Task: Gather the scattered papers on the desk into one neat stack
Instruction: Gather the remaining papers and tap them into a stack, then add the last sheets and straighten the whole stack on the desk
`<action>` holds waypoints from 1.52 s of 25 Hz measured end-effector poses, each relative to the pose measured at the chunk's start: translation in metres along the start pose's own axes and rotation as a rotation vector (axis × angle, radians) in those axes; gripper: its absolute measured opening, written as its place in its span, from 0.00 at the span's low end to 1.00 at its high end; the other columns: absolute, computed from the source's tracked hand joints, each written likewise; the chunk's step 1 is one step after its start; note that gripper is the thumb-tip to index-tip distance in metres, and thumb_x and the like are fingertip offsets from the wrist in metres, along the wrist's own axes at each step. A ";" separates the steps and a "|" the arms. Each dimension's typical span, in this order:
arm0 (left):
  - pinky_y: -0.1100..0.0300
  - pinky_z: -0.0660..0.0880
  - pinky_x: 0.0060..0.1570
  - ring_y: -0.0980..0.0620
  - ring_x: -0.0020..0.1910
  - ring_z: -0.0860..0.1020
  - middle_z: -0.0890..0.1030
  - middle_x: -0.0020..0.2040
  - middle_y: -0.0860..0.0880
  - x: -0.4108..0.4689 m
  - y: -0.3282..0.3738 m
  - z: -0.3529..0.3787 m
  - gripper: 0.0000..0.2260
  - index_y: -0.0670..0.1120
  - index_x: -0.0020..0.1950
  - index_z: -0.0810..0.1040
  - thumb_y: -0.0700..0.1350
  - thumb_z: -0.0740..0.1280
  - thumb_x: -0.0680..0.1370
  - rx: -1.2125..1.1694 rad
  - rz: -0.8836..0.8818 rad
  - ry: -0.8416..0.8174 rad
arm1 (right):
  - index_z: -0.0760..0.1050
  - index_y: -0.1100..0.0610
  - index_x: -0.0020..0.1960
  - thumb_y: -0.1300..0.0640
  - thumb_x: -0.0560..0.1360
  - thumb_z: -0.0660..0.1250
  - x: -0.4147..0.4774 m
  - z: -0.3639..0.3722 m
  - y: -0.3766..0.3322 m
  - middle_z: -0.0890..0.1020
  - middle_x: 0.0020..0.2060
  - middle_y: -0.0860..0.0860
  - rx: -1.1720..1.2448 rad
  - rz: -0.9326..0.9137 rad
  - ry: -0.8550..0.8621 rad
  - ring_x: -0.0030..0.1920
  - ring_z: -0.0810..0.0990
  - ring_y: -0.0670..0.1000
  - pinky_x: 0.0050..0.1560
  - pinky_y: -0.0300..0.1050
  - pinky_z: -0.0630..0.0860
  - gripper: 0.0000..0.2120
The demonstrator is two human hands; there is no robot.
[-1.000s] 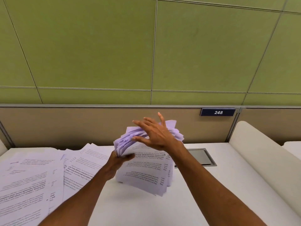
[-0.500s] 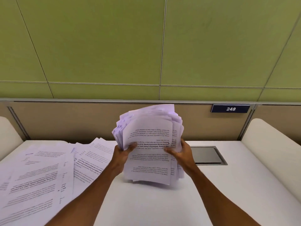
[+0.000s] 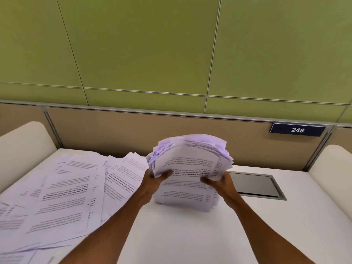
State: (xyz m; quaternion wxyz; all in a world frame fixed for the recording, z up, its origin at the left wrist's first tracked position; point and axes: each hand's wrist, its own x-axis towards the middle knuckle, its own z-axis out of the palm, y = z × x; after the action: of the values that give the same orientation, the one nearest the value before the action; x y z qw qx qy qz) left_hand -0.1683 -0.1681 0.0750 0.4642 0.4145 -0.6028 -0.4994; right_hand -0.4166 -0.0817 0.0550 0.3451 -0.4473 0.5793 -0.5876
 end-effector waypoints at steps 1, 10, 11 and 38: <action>0.65 0.76 0.46 0.65 0.44 0.80 0.82 0.38 0.66 -0.001 0.004 0.000 0.15 0.69 0.46 0.77 0.52 0.78 0.68 0.007 0.004 -0.013 | 0.77 0.58 0.60 0.61 0.65 0.80 0.002 0.000 -0.003 0.86 0.51 0.51 0.022 -0.001 -0.021 0.51 0.85 0.53 0.41 0.40 0.82 0.25; 0.48 0.81 0.46 0.41 0.53 0.83 0.83 0.56 0.44 -0.005 0.022 -0.039 0.17 0.53 0.57 0.81 0.45 0.77 0.69 -0.219 -0.124 -0.258 | 0.75 0.55 0.64 0.51 0.64 0.80 0.014 0.002 -0.041 0.84 0.56 0.54 0.070 -0.015 -0.371 0.56 0.84 0.57 0.49 0.48 0.82 0.31; 0.49 0.81 0.46 0.42 0.53 0.83 0.84 0.56 0.44 -0.008 0.025 -0.044 0.18 0.54 0.57 0.81 0.46 0.77 0.69 -0.210 -0.128 -0.263 | 0.76 0.55 0.63 0.51 0.64 0.80 0.013 0.005 -0.041 0.84 0.56 0.54 0.078 -0.026 -0.404 0.56 0.84 0.57 0.50 0.48 0.82 0.30; 0.57 0.79 0.45 0.46 0.50 0.80 0.78 0.62 0.40 -0.093 -0.023 -0.273 0.26 0.39 0.66 0.71 0.34 0.75 0.70 0.037 -0.486 0.113 | 0.77 0.60 0.62 0.61 0.76 0.70 -0.066 0.238 0.000 0.85 0.55 0.59 0.218 0.520 -0.529 0.51 0.85 0.61 0.46 0.53 0.83 0.16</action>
State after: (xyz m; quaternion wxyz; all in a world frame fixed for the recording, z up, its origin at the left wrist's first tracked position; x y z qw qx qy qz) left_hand 0.1190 -0.1419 0.0581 0.3559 0.5830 -0.4673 -0.5613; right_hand -0.1726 -0.1091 0.0296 0.6656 -0.3821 0.4987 -0.4029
